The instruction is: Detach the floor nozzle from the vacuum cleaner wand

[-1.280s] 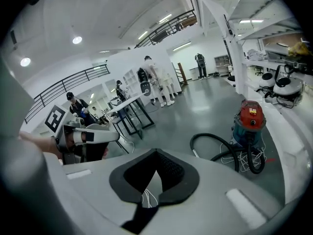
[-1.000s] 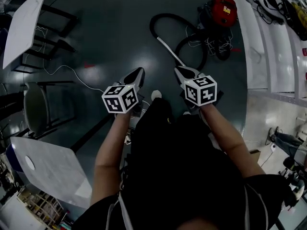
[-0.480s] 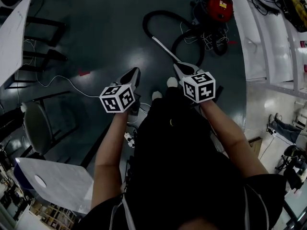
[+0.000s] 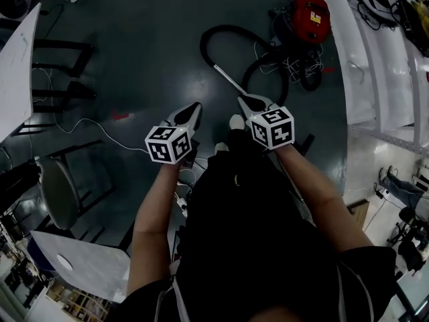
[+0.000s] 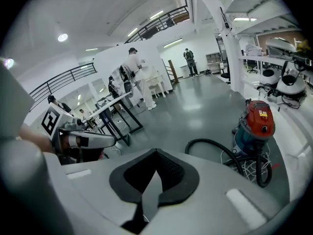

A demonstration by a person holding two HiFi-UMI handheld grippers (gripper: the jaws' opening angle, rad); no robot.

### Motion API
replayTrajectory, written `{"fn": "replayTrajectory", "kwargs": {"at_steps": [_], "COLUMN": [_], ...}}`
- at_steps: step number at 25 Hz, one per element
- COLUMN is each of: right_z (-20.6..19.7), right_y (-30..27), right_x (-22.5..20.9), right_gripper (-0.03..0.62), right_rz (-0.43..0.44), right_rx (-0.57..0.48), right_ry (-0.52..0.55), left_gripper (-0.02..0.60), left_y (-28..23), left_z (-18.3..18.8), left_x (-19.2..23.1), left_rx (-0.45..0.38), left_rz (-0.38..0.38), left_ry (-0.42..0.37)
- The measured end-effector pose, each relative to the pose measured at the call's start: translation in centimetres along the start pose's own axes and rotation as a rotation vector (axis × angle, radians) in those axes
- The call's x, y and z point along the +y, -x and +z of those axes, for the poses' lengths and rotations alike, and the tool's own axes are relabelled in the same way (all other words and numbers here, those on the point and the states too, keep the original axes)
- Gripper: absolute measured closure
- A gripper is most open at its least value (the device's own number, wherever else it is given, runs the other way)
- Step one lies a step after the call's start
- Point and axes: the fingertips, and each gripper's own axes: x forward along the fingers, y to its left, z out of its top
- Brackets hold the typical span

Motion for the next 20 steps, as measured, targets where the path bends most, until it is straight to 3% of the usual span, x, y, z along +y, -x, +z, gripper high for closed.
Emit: {"fn": "replayTrajectory", "kwargs": {"at_steps": [9,20], "right_z": [0.3,-6.9], "right_y": [-4.7,-14.2], "right_x": [-5.4,-10.5], "right_gripper": [0.599,0.598], "right_rz": [0.037,0.017], "right_rx": [0.024,0.044], "right_ry": [0.037,0.105], "left_gripper": [0.572,0.572], "left_y": [-7.8,-14.8], "left_z": [-0.1,-7.9], "left_x": [2.7,10.5], "left_rx": [0.048,0.176], "left_rz": [-0.037,-0.054], "left_ry": [-0.043,-0.177]}}
